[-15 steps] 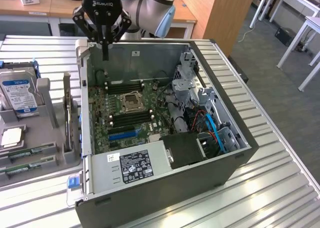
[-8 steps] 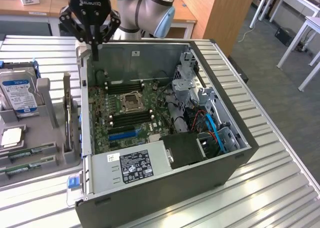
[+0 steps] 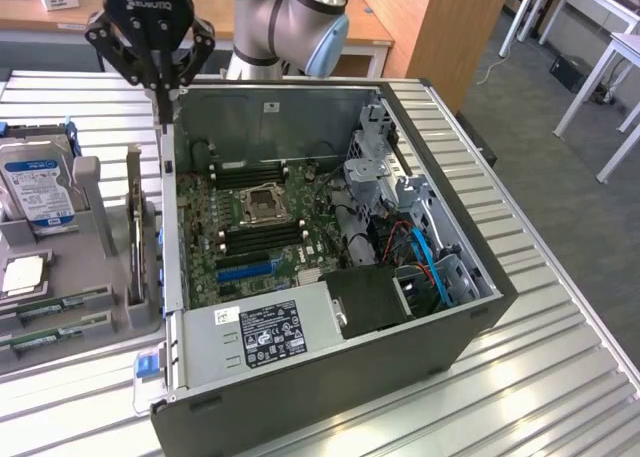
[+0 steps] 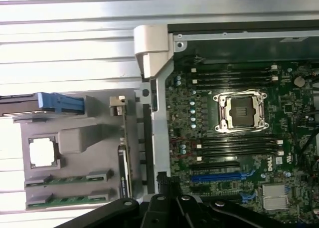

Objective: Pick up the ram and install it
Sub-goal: 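Reach for the ram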

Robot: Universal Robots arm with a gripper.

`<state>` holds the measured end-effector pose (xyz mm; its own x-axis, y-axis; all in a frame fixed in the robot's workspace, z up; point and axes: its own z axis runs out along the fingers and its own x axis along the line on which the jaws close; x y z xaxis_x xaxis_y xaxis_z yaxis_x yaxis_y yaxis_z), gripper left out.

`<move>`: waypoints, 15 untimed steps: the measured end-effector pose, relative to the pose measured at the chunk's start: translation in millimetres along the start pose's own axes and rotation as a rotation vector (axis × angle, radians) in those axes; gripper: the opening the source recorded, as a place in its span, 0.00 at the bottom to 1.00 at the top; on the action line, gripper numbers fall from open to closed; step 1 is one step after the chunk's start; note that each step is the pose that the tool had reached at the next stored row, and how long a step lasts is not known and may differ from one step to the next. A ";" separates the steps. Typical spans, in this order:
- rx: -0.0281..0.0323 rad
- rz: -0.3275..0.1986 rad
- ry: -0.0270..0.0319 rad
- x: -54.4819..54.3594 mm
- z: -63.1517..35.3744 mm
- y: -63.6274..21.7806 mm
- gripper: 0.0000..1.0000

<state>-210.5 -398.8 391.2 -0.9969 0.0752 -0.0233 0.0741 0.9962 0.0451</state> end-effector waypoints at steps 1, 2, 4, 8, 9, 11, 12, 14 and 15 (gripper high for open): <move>0.0000 0.000 0.0000 3.5 0.0 -0.2 0.11; 0.0000 0.000 0.0000 7.1 -0.1 -0.5 0.11; 0.0000 0.000 0.0000 14.1 -0.1 -1.0 0.11; 0.0000 0.000 0.0000 27.9 -0.3 -2.0 0.11; 0.0000 0.000 -0.0001 30.8 -0.2 -2.2 0.11; 0.0001 0.000 0.0000 37.4 -0.3 -2.8 0.11; 0.0000 0.000 0.0000 40.6 -0.3 -3.0 0.11; 0.0000 0.000 0.0000 47.2 -0.4 -3.5 0.11; 0.0000 0.000 0.0000 50.4 -0.3 -3.7 0.11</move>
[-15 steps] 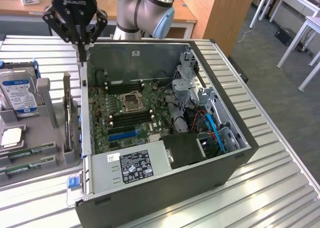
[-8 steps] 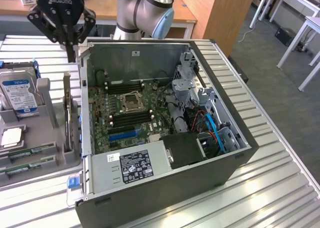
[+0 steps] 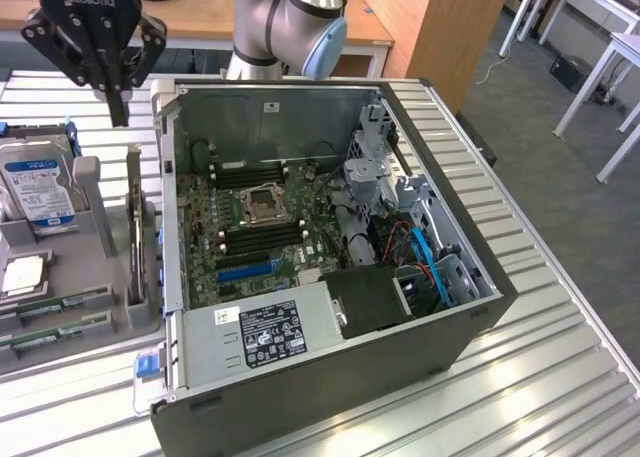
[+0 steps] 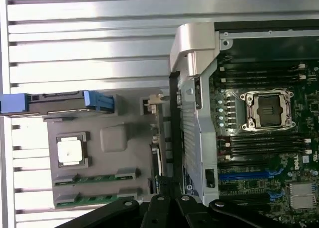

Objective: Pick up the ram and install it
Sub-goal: 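Reach for the ram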

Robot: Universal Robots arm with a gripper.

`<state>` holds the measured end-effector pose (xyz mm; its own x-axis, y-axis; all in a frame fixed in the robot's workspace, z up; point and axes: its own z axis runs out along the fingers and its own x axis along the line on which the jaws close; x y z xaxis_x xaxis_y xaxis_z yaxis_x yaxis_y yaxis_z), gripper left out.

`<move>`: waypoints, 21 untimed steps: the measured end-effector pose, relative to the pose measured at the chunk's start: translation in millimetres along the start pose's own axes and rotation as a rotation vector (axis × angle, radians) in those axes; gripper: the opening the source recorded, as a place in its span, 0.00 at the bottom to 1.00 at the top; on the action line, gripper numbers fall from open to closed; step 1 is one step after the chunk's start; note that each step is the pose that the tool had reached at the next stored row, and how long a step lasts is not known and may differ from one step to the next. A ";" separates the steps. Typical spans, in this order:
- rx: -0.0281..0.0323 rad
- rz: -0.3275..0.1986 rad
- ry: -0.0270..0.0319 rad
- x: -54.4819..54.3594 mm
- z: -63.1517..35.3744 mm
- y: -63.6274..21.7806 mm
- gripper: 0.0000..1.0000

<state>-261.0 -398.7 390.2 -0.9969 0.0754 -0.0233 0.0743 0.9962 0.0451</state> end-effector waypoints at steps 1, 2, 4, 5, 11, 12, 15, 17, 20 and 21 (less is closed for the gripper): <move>0.0000 0.000 0.0000 3.2 0.0 -0.3 0.11; 0.0000 0.000 0.0000 6.6 0.0 -0.5 0.11; 0.0000 0.000 0.0000 13.9 0.0 -1.1 0.11; 0.0000 0.000 0.0000 17.3 0.0 -1.3 0.11; 0.0000 0.000 0.0000 37.6 0.0 -2.9 0.11; 0.0000 0.000 0.0000 41.2 0.0 -3.1 0.11; 0.0002 0.000 0.0000 51.6 0.0 -3.9 0.11; 0.0002 0.000 0.0000 57.5 0.1 -4.4 0.11; 0.0003 0.000 0.0000 66.2 0.1 -5.0 0.11; 0.0003 0.000 0.0000 69.0 0.2 -5.2 0.11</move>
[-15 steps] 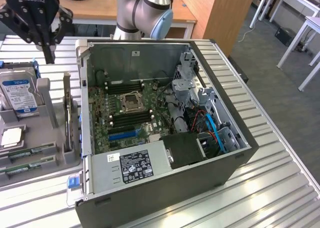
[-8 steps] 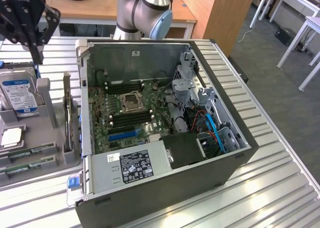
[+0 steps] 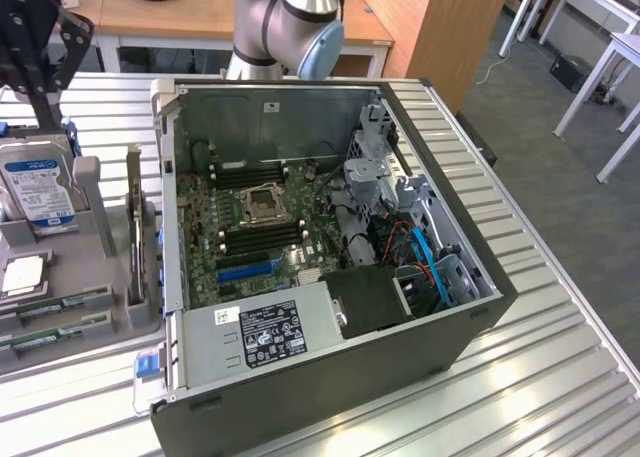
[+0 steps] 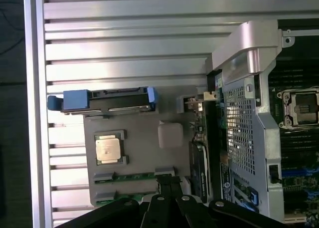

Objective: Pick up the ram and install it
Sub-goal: 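Reach for the ram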

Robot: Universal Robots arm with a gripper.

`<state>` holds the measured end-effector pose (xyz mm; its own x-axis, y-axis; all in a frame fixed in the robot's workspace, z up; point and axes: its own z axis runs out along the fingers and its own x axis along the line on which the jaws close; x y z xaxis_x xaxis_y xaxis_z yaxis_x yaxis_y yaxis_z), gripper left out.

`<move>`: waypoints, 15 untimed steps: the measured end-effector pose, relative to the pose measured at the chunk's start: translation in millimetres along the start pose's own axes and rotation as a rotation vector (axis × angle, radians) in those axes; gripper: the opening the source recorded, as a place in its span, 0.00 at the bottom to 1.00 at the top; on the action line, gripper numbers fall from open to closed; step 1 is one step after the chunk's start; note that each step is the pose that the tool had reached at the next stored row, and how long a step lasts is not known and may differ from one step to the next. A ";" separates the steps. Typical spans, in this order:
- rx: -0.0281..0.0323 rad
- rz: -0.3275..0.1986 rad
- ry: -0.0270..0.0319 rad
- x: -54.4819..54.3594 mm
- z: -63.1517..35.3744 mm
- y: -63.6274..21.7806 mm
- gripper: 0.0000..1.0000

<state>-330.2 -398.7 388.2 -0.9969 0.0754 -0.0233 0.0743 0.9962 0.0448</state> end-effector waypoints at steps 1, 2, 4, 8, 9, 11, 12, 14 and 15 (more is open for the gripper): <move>0.0001 0.000 0.0000 2.7 0.0 -0.2 0.11; 0.0002 0.000 0.0000 5.2 0.1 -0.4 0.11; 0.0002 0.000 0.0000 10.0 0.1 -0.8 0.11; 0.0002 0.000 0.0000 14.1 0.2 -1.1 0.11; 0.0002 0.000 -0.0001 14.1 0.2 -1.1 0.11; 0.0003 0.000 0.0000 14.1 0.2 -1.1 0.11; 0.0002 0.000 0.0000 14.2 0.2 -1.1 0.11; 0.0002 0.000 0.0001 14.4 0.2 -1.4 0.11; 0.0002 0.000 0.0001 14.4 0.1 -2.3 0.11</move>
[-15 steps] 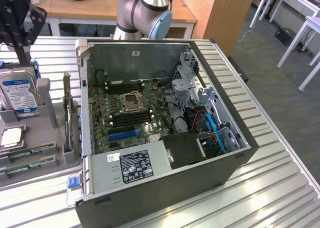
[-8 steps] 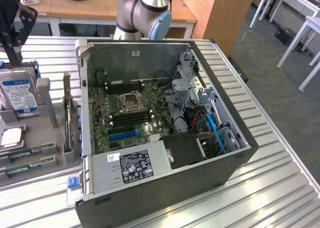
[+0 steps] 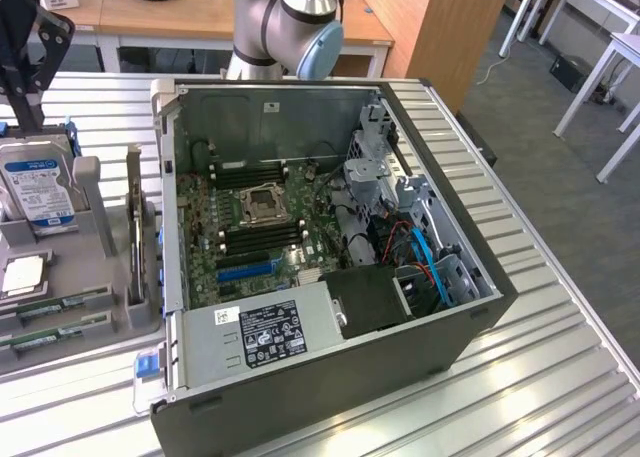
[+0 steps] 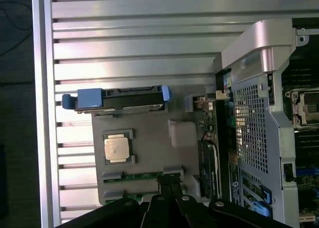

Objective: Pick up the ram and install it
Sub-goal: 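Reach for the ram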

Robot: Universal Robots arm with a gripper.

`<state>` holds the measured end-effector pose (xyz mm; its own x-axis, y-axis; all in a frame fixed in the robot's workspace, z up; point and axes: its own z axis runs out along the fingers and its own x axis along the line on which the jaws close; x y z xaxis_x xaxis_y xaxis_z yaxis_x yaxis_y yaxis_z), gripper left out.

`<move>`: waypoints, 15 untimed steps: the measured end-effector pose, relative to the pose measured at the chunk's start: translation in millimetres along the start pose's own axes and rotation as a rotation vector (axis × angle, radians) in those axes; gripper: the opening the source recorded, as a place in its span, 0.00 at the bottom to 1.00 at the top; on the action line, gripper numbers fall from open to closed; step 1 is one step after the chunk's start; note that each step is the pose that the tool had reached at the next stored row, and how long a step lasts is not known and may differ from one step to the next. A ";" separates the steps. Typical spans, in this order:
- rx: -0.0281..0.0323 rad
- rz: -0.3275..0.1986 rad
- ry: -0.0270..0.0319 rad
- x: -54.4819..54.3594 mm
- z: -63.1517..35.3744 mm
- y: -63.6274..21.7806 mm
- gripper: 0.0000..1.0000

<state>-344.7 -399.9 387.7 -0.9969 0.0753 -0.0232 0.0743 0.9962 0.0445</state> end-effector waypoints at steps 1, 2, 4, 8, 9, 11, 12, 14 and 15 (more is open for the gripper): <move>0.0000 0.000 -0.0001 -0.2 -0.1 -1.8 0.11; 0.0000 0.000 -0.0001 -0.4 -0.2 -4.1 0.11; 0.0000 0.000 0.0000 -0.8 -0.4 -9.3 0.11; 0.0001 0.000 -0.0001 -1.6 -0.8 -19.3 0.11; 0.0000 0.000 -0.0001 -1.8 -0.9 -21.7 0.11; 0.0000 0.000 -0.0001 -2.2 -1.1 -26.3 0.11; 0.0001 0.000 -0.0001 -2.3 -1.2 -28.4 0.11; 0.0001 0.000 -0.0001 -2.6 -1.4 -32.6 0.11; 0.0001 0.000 -0.0001 -2.7 -1.4 -34.5 0.11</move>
<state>-344.6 -434.5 387.7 -0.9969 0.0753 -0.0233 0.0742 0.9963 0.0444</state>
